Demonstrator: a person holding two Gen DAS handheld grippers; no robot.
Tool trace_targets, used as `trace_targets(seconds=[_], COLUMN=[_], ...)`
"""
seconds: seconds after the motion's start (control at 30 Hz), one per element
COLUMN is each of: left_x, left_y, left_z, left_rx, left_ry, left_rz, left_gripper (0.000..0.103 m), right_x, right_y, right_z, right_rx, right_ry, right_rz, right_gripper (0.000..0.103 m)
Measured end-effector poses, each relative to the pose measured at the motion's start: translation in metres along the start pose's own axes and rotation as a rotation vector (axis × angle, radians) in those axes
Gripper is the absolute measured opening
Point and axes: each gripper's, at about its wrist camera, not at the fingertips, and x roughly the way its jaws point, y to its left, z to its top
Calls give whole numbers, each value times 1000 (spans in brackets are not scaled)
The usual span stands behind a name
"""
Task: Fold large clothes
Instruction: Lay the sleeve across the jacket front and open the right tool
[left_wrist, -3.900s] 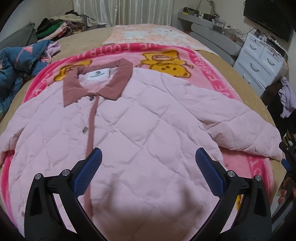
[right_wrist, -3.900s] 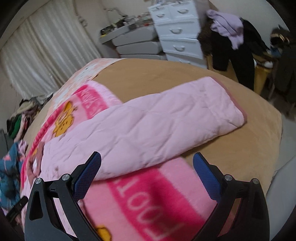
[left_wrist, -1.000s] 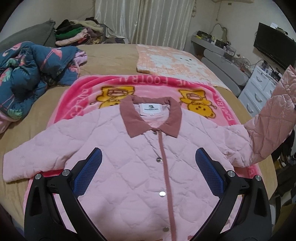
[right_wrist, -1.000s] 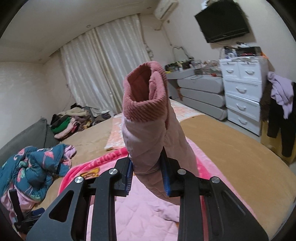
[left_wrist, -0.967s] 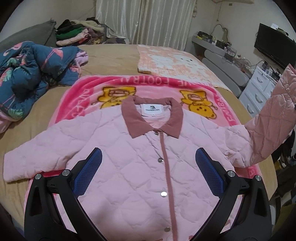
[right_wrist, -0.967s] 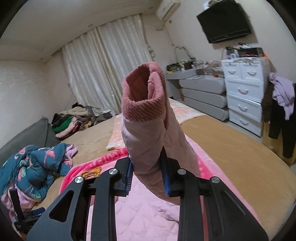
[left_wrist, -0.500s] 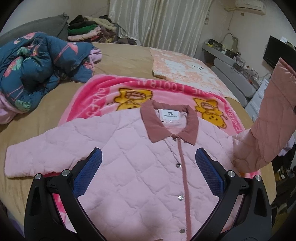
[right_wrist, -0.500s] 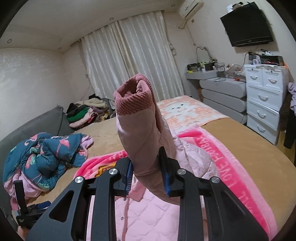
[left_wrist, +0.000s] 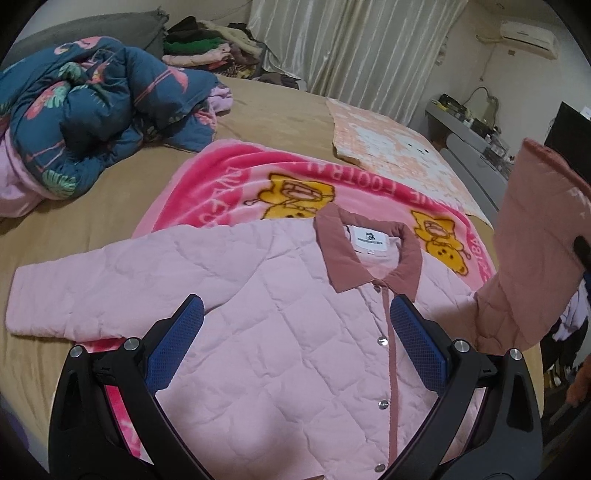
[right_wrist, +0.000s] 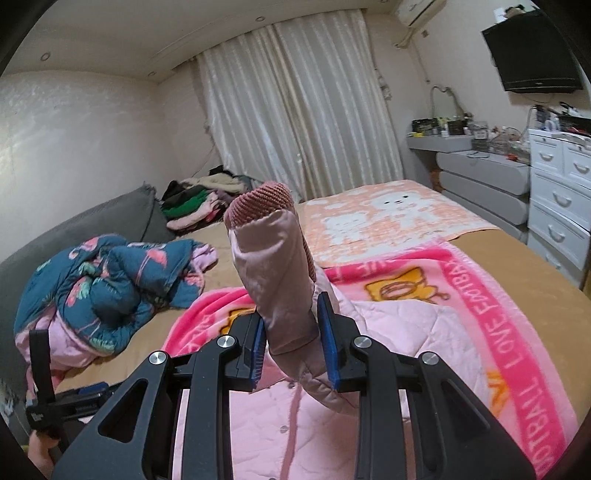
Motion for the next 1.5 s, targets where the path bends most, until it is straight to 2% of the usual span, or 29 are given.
trace_targets(seconds=[0.3,0.67,1.03,1.17,1.23,1.3,1.37,1.4,1.43,1.5], left_x=[9,13,22,25,27,31,35,38,41,47], left_y=[22,44,43,43,44,44,42,40,40,37], left_z=[-4,-8,-21,-24,-26,-29,-31,-34,-37,-43], left_rx=[-52,-114,-141,-152,-164,-175,-178,-179,-183,-182], left_ry=[18,30,70,85,96,111,128,146,158,187], left_rz=[-8,-34,-90,-102,-108,-115,-121,-129,-133,-151], left_gripper=[95,95,95,95,95,95,95,95,95,95], right_x=[38,72,102,111,112,113,111,108,104,93], right_y=[37,67,92,103,110,115,119,120,121,116], right_z=[-35,-79,-143,-164,-176,-187,-200,-205,-207,-213], right_rx=[-42,-85,-117,-135,-154,-162,-179,-186,-181,-160], right_ry=[60,154,273,331,371,417,471,497,512,542], right_rz=[75,118,160,210,241,271,292,309,321,343], right_gripper=[25,25,27,36,44,59,66,74,78,78])
